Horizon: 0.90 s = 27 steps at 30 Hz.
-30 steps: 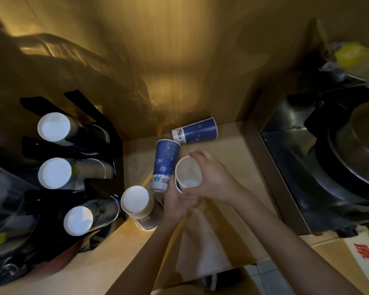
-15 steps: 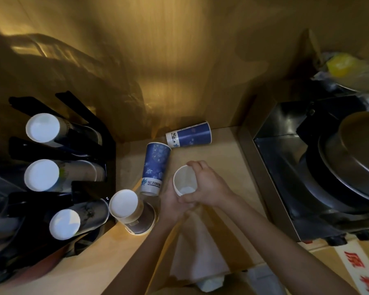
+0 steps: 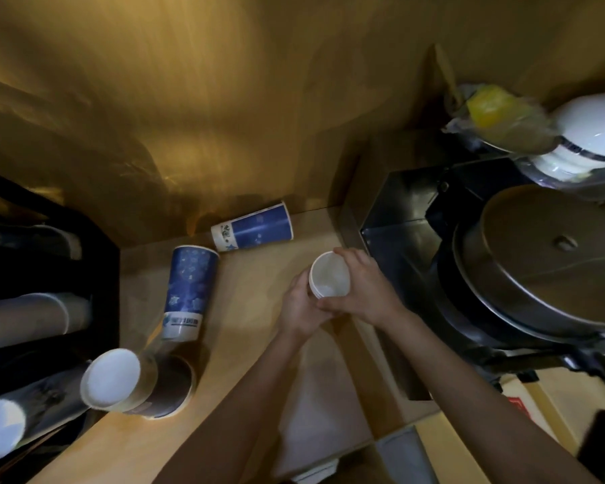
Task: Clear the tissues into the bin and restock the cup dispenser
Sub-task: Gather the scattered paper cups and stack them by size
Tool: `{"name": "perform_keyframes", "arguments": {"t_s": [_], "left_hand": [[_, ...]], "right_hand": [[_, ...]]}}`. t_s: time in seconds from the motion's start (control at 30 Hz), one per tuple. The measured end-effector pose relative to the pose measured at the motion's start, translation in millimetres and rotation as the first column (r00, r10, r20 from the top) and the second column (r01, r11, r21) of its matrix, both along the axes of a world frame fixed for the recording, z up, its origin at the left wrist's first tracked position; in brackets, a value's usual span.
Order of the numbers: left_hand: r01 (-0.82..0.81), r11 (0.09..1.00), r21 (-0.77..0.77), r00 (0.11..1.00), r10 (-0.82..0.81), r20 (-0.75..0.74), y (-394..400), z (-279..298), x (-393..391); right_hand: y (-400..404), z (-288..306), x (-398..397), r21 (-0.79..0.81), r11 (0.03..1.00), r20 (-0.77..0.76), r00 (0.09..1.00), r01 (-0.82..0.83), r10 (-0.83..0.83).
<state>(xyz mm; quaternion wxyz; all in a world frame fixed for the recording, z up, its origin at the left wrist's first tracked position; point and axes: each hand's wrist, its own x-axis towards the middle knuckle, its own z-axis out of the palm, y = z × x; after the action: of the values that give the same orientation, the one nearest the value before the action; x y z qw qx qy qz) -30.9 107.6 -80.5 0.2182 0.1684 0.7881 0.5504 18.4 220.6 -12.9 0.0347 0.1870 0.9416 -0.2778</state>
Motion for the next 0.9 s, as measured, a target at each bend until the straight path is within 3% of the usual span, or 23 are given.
{"name": "perform_keyframes", "arguments": {"t_s": [0.27, 0.4, 0.47, 0.57, 0.63, 0.73, 0.83, 0.9], "left_hand": [[0.096, 0.993, -0.063, 0.995, -0.095, 0.02, -2.3, 3.6, -3.1], [0.13, 0.969, -0.211, 0.985, -0.151, -0.085, -25.4, 4.1, -3.0], [0.023, 0.968, -0.248, 0.983, -0.067, -0.169, -40.3, 8.7, -9.1], [-0.124, 0.97, -0.209, 0.976, 0.08, -0.203, -61.4, 18.1, -29.9], [-0.232, 0.956, -0.177, 0.958, 0.193, -0.214, -72.9, 22.3, -44.9], [-0.418, 0.888, -0.192, 0.887, 0.353, -0.298, -86.3, 19.9, -60.3], [-0.526, 0.805, -0.276, 0.833, 0.422, -0.358, -94.9, 12.2, -69.9], [-0.546, 0.739, -0.395, 0.833, 0.426, -0.353, -99.5, 5.9, -75.8]], "right_hand": [[6.3, -7.6, -7.6, 0.006, 1.0, -0.005, 1.0, 0.029, -0.029], [-0.3, 3.6, -31.1, 0.0, 0.998, -0.32, 0.945, 0.068, -0.065], [-11.8, 14.1, -50.8, -0.114, 0.991, -0.471, 0.875, 0.066, -0.112], [-34.3, 23.2, -84.4, -0.399, 0.917, -0.467, 0.86, 0.002, -0.205], [-48.2, 19.8, -110.1, -0.623, 0.78, -0.323, 0.89, 0.056, -0.322], [-64.0, 2.2, -143.1, -0.87, 0.382, 0.103, 0.873, 0.311, -0.476], [-70.1, -22.7, -162.9, -0.853, 0.068, 0.43, 0.77, 0.517, -0.471], [-70.9, -35.6, -171.5, -0.823, -0.053, 0.519, 0.712, 0.565, -0.473]]}}
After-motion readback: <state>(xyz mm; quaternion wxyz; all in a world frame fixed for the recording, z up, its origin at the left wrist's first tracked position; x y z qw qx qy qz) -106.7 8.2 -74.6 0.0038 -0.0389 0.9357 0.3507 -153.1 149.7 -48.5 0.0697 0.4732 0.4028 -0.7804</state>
